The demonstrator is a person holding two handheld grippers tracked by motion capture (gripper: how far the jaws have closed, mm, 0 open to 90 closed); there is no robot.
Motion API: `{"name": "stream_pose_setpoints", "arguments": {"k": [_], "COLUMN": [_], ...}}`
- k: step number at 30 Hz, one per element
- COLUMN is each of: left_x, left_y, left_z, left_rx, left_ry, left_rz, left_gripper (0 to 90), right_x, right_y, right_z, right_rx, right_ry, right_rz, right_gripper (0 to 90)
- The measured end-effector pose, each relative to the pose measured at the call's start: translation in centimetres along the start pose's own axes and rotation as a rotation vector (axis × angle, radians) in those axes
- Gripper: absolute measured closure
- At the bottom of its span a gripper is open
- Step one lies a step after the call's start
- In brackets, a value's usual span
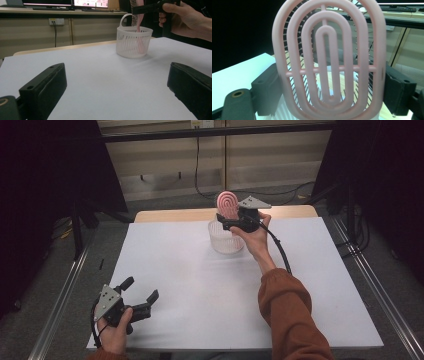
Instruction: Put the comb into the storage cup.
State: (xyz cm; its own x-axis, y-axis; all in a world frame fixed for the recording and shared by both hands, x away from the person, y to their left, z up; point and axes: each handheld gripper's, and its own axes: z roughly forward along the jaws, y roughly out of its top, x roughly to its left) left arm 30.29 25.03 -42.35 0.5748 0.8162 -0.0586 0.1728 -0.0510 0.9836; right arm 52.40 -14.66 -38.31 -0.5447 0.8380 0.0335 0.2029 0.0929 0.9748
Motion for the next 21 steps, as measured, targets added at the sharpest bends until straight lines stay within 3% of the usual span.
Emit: {"name": "stream_pose_setpoints", "arguments": {"k": [9, 21], "left_x": [0.0, 0.0], "left_y": [0.0, 0.0], "left_z": [0.1, 0.0], "left_rx": [-0.002, 0.0], "left_ry": [0.002, 0.001], "left_rz": [-0.005, -0.003], "left_gripper": [2.6, 2.6], "right_x": [0.4, 1.3], "right_y": [-0.1, 0.1], "right_z": [0.5, 1.6], "right_rx": [0.012, 0.062], "right_ry": [0.007, 0.069], "right_rz": [0.007, 0.003], "right_gripper": [14.1, 12.2]}}
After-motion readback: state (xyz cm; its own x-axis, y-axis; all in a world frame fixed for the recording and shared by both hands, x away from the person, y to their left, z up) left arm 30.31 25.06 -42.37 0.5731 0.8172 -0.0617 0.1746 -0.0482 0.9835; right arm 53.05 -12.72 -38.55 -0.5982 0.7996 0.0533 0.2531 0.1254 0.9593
